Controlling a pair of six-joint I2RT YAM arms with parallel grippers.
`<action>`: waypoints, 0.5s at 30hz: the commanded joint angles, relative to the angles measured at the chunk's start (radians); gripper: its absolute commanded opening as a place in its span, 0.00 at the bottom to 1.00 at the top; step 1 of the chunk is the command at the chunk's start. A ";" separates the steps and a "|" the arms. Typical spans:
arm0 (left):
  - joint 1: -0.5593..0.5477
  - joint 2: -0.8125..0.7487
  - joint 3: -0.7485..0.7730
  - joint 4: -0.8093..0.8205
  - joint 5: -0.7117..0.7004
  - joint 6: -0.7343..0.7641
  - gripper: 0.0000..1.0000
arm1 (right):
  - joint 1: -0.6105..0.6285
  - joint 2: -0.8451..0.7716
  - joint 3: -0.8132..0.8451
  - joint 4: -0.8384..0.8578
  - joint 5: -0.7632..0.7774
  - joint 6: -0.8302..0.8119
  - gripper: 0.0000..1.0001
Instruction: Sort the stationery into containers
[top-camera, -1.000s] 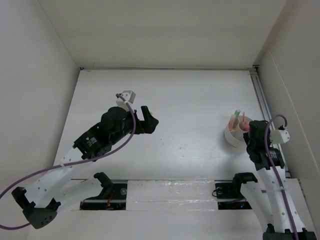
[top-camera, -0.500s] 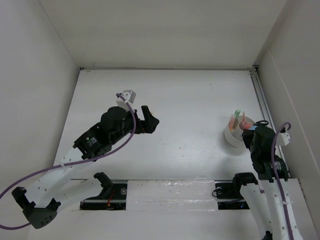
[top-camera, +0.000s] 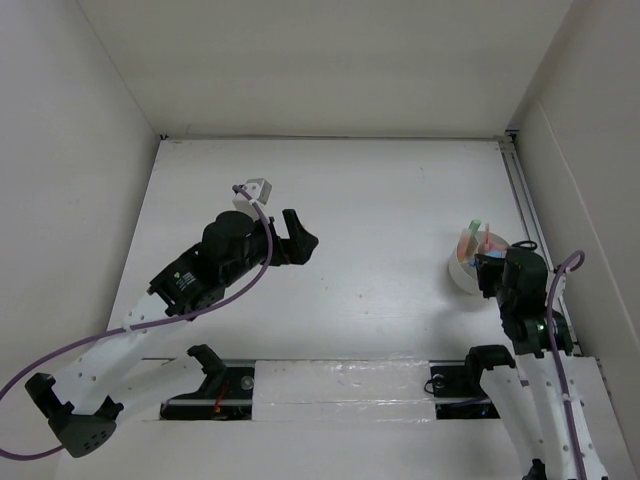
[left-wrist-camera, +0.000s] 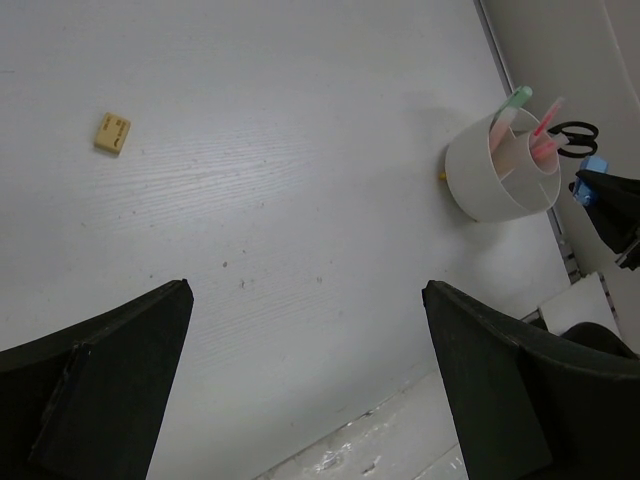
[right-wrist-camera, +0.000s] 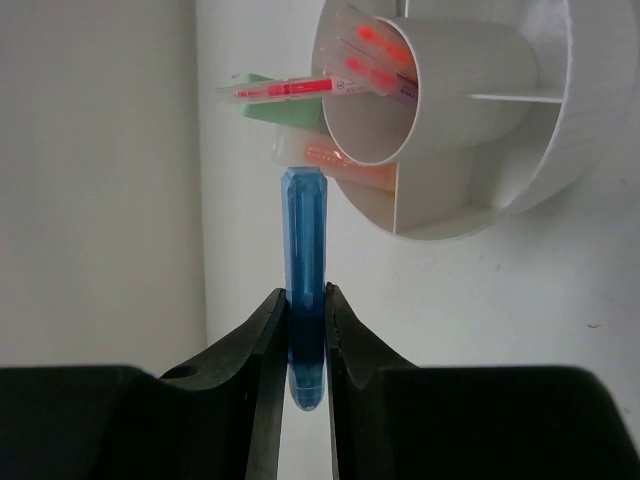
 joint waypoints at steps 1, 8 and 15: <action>0.004 -0.005 -0.003 0.036 0.003 0.005 1.00 | 0.007 -0.023 0.013 0.002 0.001 0.115 0.00; 0.004 -0.005 -0.003 0.036 -0.006 0.005 1.00 | 0.007 -0.021 0.044 -0.078 0.055 0.201 0.00; 0.004 -0.005 -0.003 0.036 -0.006 0.005 1.00 | 0.007 0.025 0.021 -0.069 0.021 0.235 0.00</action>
